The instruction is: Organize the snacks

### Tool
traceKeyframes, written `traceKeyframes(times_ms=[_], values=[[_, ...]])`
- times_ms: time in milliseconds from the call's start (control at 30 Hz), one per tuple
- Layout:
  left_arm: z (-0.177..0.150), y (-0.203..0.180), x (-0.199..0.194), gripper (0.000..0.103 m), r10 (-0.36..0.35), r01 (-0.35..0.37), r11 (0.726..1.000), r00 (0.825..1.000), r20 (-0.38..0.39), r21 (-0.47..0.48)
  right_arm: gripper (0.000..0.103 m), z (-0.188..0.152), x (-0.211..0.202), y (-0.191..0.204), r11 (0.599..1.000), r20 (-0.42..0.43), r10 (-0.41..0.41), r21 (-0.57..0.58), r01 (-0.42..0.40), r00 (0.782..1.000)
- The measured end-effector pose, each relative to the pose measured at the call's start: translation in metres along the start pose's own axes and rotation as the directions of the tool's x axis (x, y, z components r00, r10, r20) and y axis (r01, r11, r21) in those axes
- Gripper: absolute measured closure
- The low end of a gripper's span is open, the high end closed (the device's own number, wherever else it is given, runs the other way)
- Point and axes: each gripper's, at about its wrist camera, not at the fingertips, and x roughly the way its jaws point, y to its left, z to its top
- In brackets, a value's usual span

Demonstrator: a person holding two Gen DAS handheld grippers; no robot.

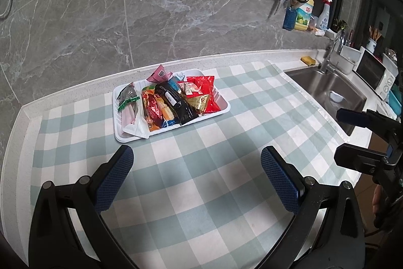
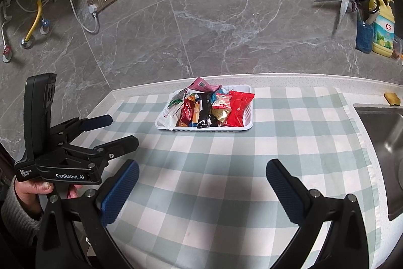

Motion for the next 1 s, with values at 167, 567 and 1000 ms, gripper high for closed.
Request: traceKeyframes(times_ms=[167, 567, 1000], values=[[-0.0001, 0.0, 0.0002, 0.0, -0.002, 0.002, 1.0, 1.0, 0.0, 0.001, 0.0, 0.0, 0.0003, -0.0003, 1.0, -0.001, -0.002, 0.0, 0.002, 1.0], [0.0009, 0.0003, 0.0013, 0.0, -0.002, 0.002, 1.0, 1.0, 0.0, 0.003, 0.0, -0.0057, -0.0006, 0.0028, 1.0, -0.005, -0.004, 0.005, 0.004, 1.0], [0.0005, 0.003, 0.0026, 0.0, -0.004, 0.004, 1.0, 1.0, 0.001, 0.004, 0.0, -0.0048, 0.0066, 0.0057, 1.0, -0.013, 0.003, 0.008, -0.003, 1.0]])
